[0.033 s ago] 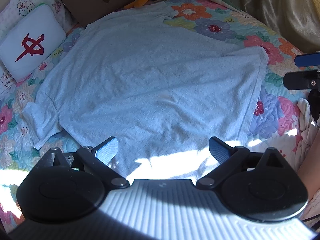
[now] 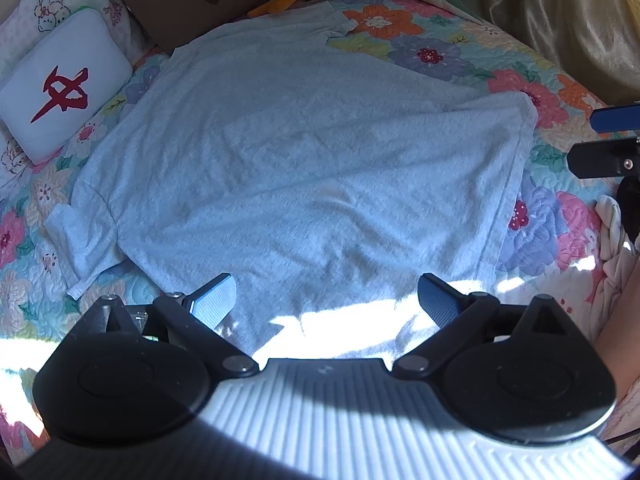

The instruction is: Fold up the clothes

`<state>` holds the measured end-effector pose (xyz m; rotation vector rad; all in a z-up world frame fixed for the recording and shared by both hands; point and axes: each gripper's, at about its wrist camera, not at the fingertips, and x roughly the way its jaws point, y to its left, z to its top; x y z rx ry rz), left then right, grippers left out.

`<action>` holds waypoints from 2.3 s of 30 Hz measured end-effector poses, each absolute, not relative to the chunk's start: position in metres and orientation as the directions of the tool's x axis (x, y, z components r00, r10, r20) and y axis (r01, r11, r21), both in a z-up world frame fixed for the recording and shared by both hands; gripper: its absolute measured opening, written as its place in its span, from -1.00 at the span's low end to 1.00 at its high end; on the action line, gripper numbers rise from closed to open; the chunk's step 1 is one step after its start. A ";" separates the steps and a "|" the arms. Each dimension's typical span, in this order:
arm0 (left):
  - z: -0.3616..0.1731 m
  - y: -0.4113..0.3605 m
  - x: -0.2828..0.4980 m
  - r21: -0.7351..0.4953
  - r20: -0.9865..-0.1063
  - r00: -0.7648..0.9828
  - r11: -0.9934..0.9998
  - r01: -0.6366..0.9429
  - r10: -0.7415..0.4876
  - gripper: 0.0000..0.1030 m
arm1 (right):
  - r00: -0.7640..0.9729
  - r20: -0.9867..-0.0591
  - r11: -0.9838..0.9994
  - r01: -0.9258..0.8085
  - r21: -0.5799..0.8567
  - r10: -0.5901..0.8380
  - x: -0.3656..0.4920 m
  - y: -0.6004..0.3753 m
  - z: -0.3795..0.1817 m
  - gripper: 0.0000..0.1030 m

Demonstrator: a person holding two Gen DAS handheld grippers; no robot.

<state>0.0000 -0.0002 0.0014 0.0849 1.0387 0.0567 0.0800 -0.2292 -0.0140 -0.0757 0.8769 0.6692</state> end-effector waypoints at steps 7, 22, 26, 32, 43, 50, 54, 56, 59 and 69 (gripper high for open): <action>0.003 -0.004 0.000 0.115 -0.859 0.502 0.993 -0.005 0.101 0.92 | 0.446 -0.725 0.788 -0.576 0.217 0.525 0.080 -0.230 -0.015 0.73; 0.000 -0.007 0.001 0.109 -0.861 0.500 0.994 0.005 0.092 0.92 | 0.448 -0.729 0.794 -0.568 0.215 0.518 0.079 -0.233 -0.016 0.73; 0.000 -0.010 0.001 0.095 -0.862 0.501 0.995 0.010 0.077 0.93 | 0.445 -0.729 0.793 -0.569 0.218 0.520 0.079 -0.232 -0.017 0.73; 0.002 -0.013 0.002 0.088 -0.857 0.511 0.996 0.019 0.066 0.94 | 0.432 -0.736 0.790 -0.570 0.226 0.522 0.079 -0.230 -0.022 0.74; 0.002 -0.013 0.004 0.083 -0.862 0.503 0.996 0.018 0.063 0.95 | 0.432 -0.743 0.798 -0.559 0.226 0.512 0.081 -0.233 -0.024 0.73; 0.001 -0.013 0.005 0.083 -0.865 0.499 0.996 0.017 0.063 0.95 | 0.427 -0.745 0.798 -0.558 0.228 0.512 0.082 -0.233 -0.025 0.74; -0.002 -0.009 0.005 0.061 -0.871 0.488 0.998 0.002 0.052 0.95 | 0.421 -0.747 0.796 -0.560 0.231 0.514 0.083 -0.232 -0.027 0.74; -0.007 -0.006 0.007 0.044 -0.873 0.486 0.999 -0.010 0.043 0.95 | 0.415 -0.746 0.793 -0.560 0.240 0.520 0.085 -0.232 -0.030 0.74; -0.030 -0.004 0.014 0.026 -0.897 0.441 0.999 -0.035 0.039 0.95 | 0.376 -0.750 0.782 -0.550 0.292 0.545 0.092 -0.231 -0.046 0.81; -0.082 -0.011 0.019 -0.110 -0.916 0.386 0.994 0.021 -0.109 0.94 | 0.266 -0.833 0.844 -0.392 0.367 0.485 0.123 -0.234 -0.106 0.81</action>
